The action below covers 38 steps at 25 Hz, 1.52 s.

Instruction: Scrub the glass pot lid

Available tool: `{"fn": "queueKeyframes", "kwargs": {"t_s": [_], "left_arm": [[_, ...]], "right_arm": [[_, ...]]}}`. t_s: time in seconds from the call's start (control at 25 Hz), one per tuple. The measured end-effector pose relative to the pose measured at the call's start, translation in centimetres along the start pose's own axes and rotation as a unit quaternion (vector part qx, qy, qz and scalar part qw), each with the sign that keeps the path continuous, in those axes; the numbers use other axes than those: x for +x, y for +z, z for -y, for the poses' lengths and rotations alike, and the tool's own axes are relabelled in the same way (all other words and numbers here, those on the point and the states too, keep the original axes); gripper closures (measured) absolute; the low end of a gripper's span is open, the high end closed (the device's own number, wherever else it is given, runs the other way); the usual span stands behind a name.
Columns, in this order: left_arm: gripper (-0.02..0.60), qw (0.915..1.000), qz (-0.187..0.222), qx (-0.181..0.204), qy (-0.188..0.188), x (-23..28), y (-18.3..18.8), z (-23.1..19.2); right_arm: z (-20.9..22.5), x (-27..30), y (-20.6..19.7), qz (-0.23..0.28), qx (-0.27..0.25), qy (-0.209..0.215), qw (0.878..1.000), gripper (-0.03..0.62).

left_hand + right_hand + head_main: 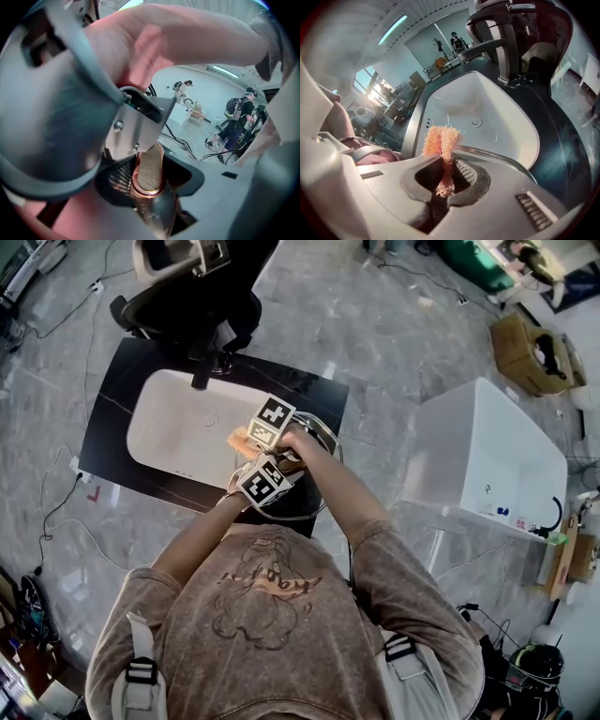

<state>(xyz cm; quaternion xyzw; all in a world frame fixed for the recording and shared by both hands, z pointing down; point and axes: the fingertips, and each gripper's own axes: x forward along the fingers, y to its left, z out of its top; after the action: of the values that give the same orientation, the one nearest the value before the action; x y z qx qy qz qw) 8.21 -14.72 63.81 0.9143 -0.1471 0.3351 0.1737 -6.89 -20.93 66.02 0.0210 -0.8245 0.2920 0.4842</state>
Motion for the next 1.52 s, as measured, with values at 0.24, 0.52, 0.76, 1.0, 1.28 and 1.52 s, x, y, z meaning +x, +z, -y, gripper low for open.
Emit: {"fn": "queueKeyframes", "kwargs": {"t_s": [0.24,0.52,0.76,1.0,1.28,1.52], "left_arm": [[0.390,0.9999,0.008,0.005,0.009,0.2,0.0,0.1],[0.390,0.9996,0.009,0.012,0.024,-0.3,0.4,-0.3],[0.390,0.9995,0.007,0.015,0.025,-0.1,0.1,-0.1],[0.390,0.9994,0.008,0.015,0.031,0.0,0.1,-0.2],[0.387,0.9981,0.018,0.038,0.044,-0.2,0.4,-0.1],[0.388,0.9949,0.067,0.058,0.047,-2.0,3.9,0.5]], "right_arm": [[-0.9,0.2,-0.3,-0.012,0.015,0.031,0.999,0.554],[-0.9,0.2,-0.2,-0.012,0.016,0.033,0.999,0.554],[-1.0,0.1,-0.2,-0.007,0.017,0.027,0.999,0.554],[-0.9,-0.2,-0.1,0.007,0.018,0.025,1.000,0.554],[0.3,-2.3,0.2,0.064,0.033,0.001,0.997,0.554],[2.6,-5.8,-0.1,0.137,0.081,-0.031,0.987,0.554]]}}
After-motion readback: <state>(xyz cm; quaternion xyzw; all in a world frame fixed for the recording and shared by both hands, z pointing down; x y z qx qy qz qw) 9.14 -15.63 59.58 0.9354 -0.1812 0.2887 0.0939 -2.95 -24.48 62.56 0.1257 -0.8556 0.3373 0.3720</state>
